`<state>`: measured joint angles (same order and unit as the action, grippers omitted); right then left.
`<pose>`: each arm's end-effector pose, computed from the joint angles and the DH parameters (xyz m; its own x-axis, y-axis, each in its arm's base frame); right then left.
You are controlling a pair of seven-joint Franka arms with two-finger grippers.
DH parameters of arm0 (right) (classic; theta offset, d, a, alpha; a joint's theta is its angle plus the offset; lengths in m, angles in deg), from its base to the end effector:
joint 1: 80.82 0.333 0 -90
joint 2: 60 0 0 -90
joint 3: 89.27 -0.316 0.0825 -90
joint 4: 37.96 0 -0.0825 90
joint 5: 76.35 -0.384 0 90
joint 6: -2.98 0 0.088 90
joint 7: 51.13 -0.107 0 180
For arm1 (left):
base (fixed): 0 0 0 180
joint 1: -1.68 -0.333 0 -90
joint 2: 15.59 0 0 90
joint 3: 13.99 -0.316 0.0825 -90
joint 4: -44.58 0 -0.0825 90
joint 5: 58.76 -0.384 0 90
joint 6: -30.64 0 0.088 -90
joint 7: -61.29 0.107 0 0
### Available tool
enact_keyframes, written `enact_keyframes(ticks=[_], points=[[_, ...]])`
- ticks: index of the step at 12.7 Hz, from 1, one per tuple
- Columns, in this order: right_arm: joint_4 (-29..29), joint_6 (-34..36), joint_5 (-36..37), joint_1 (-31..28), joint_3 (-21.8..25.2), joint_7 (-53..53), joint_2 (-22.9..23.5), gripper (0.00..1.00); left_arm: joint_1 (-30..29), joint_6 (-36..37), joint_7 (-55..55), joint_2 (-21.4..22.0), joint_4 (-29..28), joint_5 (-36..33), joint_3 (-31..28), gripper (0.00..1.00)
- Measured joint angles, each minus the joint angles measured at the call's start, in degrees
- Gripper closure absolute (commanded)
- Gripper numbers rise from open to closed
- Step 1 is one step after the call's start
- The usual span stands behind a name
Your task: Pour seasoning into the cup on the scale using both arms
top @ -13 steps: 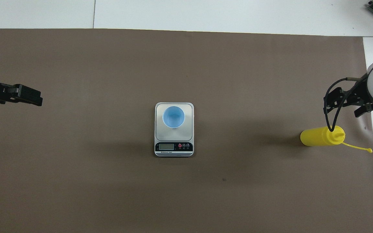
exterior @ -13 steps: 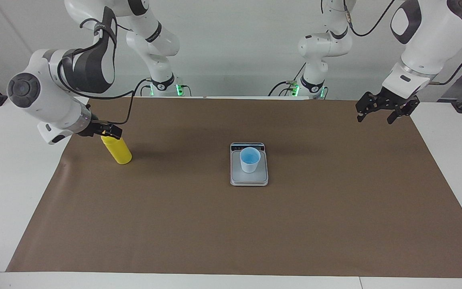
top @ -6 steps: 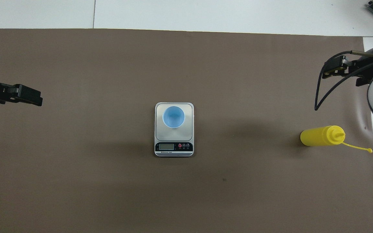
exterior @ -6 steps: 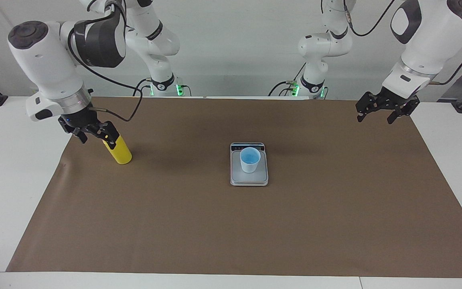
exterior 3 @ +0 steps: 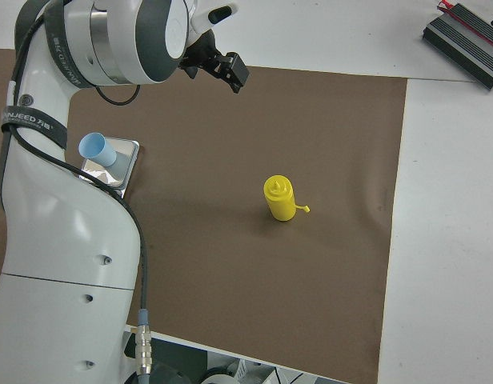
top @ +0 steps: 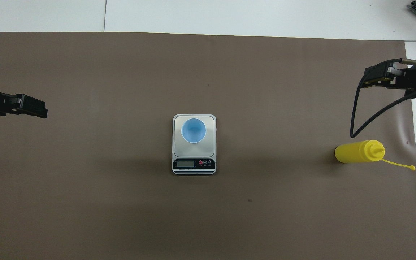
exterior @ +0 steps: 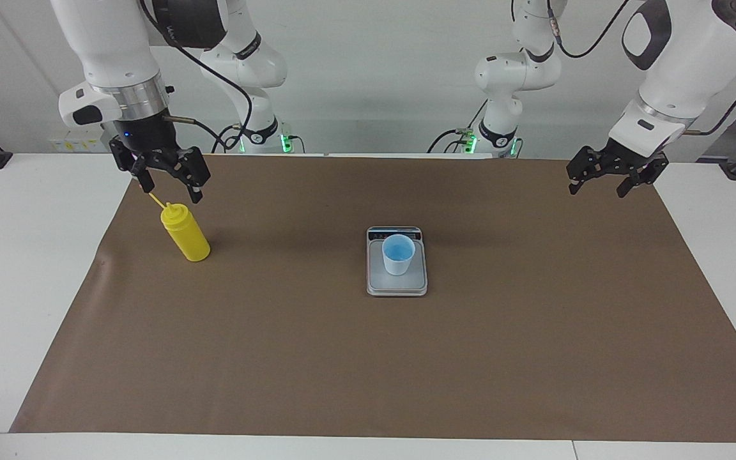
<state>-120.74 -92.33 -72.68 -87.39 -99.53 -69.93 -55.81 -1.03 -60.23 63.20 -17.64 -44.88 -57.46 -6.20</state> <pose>0.5861 0.0270 0.6525 0.9538 -0.2576 0.1547 -0.2609 -0.9654 0.0011 0.5642 -0.0512 0.6104 0.9926 -0.1213 -0.0099 -0.1210 -0.9923 0.0279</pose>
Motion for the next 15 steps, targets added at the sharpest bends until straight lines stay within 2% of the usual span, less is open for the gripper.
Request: enact_keyframes(ticks=[5,9,12,15], points=[[-1.7,5.1,0.0,0.0,0.0,-0.1,-2.5,0.00,0.0,0.0,0.0,0.0,-0.2,0.0,0.0,0.00],[-7.7,5.3,-0.3,0.0,0.0,-0.1,-6.2,0.00,0.0,0.0,0.0,0.0,-0.2,0.0,0.0,0.00],[-8.4,4.9,-2.4,0.0,0.0,0.4,-6.6,0.00,0.0,0.0,0.0,0.0,-0.2,0.0,0.0,0.00],[-8.6,4.8,-2.6,0.0,0.0,5.6,-6.6,0.00,0.0,0.0,0.0,0.0,-0.2,0.0,0.0,0.00]])
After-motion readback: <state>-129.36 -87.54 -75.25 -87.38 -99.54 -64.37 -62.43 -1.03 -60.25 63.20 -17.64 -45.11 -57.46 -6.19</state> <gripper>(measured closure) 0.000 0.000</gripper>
